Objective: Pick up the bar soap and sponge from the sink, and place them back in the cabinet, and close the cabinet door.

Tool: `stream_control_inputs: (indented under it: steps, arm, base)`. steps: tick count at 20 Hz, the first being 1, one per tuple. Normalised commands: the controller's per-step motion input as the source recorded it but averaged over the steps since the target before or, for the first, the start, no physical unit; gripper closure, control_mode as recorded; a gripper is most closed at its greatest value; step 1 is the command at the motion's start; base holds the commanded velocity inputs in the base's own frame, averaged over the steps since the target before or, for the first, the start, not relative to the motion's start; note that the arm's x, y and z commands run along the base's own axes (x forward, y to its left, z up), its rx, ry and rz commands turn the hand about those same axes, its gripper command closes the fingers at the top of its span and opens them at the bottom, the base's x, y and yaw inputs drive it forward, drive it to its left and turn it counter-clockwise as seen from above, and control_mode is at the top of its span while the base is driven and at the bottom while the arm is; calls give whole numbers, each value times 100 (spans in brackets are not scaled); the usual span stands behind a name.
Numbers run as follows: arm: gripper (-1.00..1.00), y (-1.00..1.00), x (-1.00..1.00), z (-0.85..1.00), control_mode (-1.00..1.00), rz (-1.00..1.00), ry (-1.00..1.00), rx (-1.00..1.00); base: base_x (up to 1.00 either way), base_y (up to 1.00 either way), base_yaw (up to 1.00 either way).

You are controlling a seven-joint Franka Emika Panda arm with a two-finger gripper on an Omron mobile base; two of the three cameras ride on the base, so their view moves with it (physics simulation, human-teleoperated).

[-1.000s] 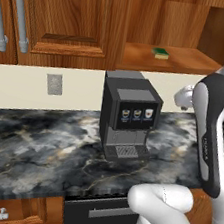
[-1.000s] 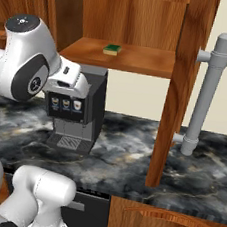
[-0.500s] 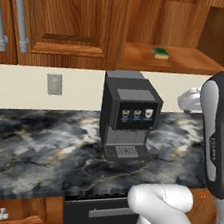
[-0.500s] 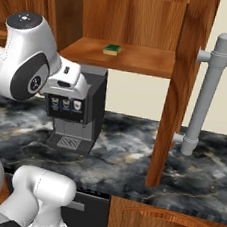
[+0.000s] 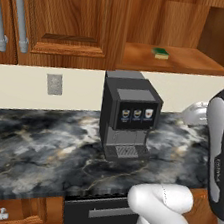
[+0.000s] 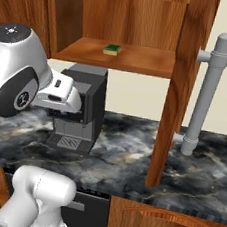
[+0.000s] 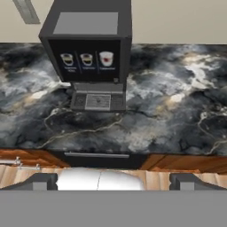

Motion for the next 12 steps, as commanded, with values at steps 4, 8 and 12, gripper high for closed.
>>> stream_control_inputs:
  steps: [4, 8, 12]
  arm:
    - [-100, 3, -18, -2, 100, 0, 2, 0]
    - [-100, 0, 0, 0, 100, 0, 0, 0]
    - [-100, 0, 0, 0, 100, 0, 0, 0]
  base:
    - [-4, 3, 0]
    - [-28, 11, 0]
    - [-71, 2, -15]
